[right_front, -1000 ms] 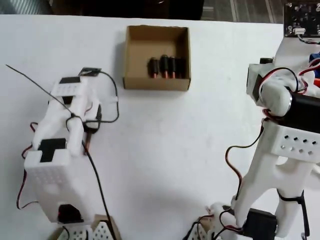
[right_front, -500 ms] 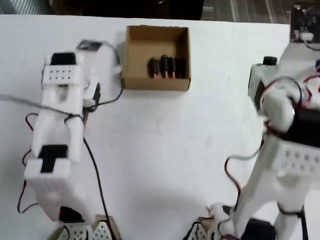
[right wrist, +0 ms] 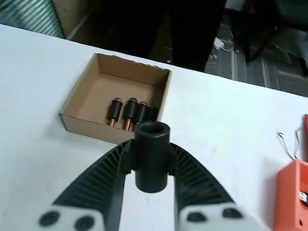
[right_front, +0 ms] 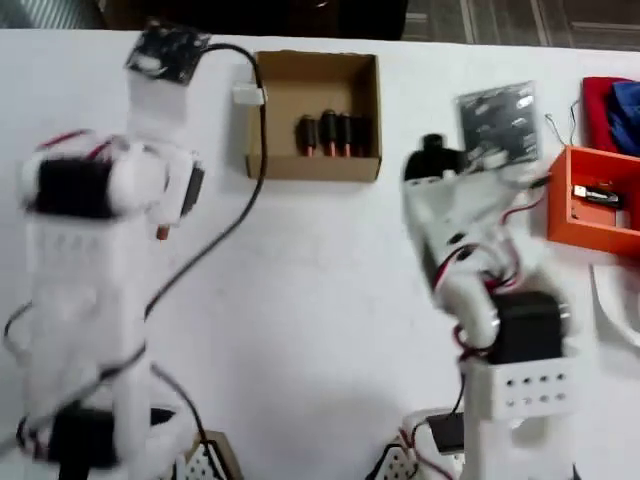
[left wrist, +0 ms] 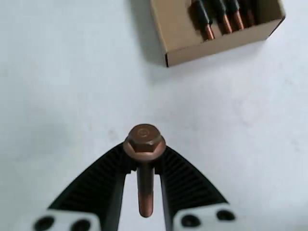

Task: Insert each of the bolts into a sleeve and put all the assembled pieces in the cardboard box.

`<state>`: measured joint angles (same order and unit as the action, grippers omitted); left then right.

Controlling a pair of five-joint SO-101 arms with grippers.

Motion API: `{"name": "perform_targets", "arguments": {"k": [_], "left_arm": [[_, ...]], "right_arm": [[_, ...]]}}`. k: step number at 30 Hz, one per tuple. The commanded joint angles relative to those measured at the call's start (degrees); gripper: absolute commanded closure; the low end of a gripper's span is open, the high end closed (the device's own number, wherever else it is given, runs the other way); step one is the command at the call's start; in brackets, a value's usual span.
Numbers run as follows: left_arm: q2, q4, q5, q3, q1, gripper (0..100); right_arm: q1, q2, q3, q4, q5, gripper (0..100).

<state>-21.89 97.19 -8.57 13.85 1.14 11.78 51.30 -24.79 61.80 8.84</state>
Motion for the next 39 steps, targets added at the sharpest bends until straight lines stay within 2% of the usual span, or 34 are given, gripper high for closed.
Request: {"name": "perform_targets", "arguments": {"k": [1, 3, 6, 10, 13, 16, 25, 32, 36, 39], "left_arm": [[-11.9, -8.4, 1.2, -4.7, -2.0, 97], [-16.4, -14.0, 6.6, -9.3, -3.0, 97], [-22.2, -24.2, 17.8, -17.3, -6.0, 97], [-27.5, -41.1, 30.2, -28.4, -11.7, 97], [-29.5, -54.0, 32.6, -34.3, -16.1, 97], [-29.7, -62.1, 32.7, -36.6, -19.0, 97], [-29.5, -63.9, 32.8, -37.0, -21.2, 97], [-20.9, -64.1, 32.9, -34.9, -21.3, 97], [-15.0, -63.8, 32.6, -30.9, -22.7, 97], [-12.2, -63.8, 32.6, -28.4, -24.4, 97]], "right_arm": [[4.9, 6.2, -11.3, -11.7, -0.4, 97.5], [8.0, 8.4, -16.9, -18.1, -0.7, 97.5], [11.6, 10.2, -23.8, -27.2, -5.0, 97.5], [13.8, 10.3, -31.1, -40.7, -9.4, 97.5], [13.9, 10.4, -34.7, -47.4, -9.3, 97.5], [13.9, 10.8, -36.5, -48.4, -9.3, 97.5], [14.0, 10.8, -37.5, -48.4, -9.3, 97.5], [13.8, 10.7, -37.5, -48.4, -9.0, 97.5], [14.4, 10.8, -37.5, -48.6, -1.3, 97.5], [14.5, 10.8, -37.5, -48.7, 0.4, 97.5]]}}
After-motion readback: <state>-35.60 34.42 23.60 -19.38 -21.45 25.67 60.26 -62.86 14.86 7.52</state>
